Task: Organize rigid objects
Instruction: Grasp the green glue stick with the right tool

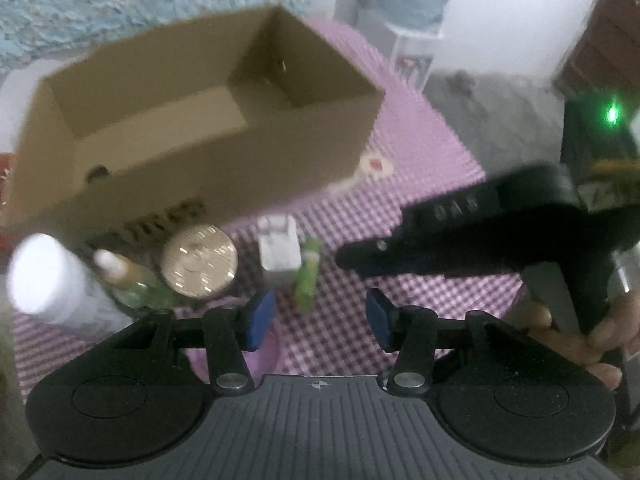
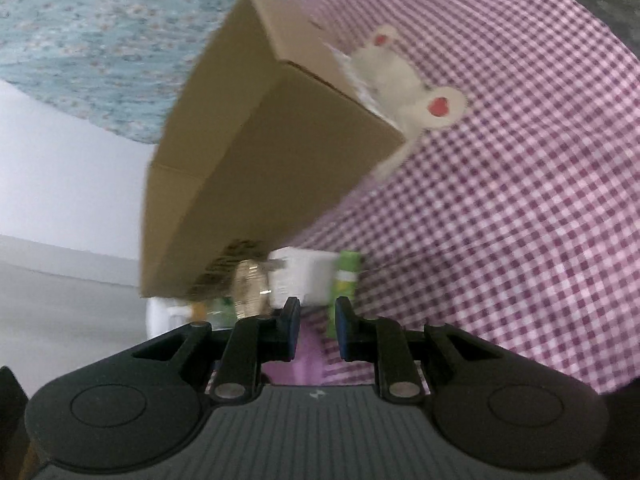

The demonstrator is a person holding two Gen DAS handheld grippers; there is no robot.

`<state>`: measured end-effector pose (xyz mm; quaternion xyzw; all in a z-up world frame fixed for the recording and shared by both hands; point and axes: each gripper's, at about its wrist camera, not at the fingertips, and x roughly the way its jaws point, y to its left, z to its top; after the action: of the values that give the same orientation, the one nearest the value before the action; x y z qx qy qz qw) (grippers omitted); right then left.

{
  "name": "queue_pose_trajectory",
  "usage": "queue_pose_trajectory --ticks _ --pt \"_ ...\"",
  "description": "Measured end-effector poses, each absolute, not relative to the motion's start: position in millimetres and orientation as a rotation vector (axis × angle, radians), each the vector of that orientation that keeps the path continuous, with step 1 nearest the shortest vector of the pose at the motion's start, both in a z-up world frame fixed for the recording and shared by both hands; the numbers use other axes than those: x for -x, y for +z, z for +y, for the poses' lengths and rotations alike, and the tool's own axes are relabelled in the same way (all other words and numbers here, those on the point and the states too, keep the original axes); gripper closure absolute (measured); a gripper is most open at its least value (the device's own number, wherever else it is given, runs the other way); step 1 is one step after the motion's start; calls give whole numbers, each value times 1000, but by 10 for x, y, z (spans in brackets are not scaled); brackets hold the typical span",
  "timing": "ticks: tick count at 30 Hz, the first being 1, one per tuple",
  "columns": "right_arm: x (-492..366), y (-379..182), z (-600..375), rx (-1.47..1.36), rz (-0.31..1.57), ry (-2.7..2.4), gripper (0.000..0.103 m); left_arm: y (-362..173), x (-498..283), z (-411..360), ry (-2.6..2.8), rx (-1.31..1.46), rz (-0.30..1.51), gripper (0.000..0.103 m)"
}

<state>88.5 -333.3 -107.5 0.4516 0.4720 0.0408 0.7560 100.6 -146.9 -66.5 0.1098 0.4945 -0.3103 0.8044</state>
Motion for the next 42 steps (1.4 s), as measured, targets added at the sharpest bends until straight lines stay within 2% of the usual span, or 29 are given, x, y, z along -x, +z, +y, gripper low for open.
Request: queue_pose_trajectory --ticks 10,16,29,34,42 --pt "-1248 -1344 -3246 -993 1065 55 82 -1102 -1260 -1690 -645 -252 1138 71" --pt "-1355 -1436 -3170 -987 1080 70 84 -1202 -1254 -1734 -662 -266 1175 77" --pt "-1323 -1449 -3160 -963 1091 92 85 -1267 -1294 -1849 -658 -270 1172 78" --pt "-1291 -1442 -3193 -986 1088 90 86 -1267 -1282 -1876 -646 -284 1163 83" --pt "-1147 -1396 -3258 -1009 1063 92 87 -1156 -1180 -1844 -654 -285 1136 84"
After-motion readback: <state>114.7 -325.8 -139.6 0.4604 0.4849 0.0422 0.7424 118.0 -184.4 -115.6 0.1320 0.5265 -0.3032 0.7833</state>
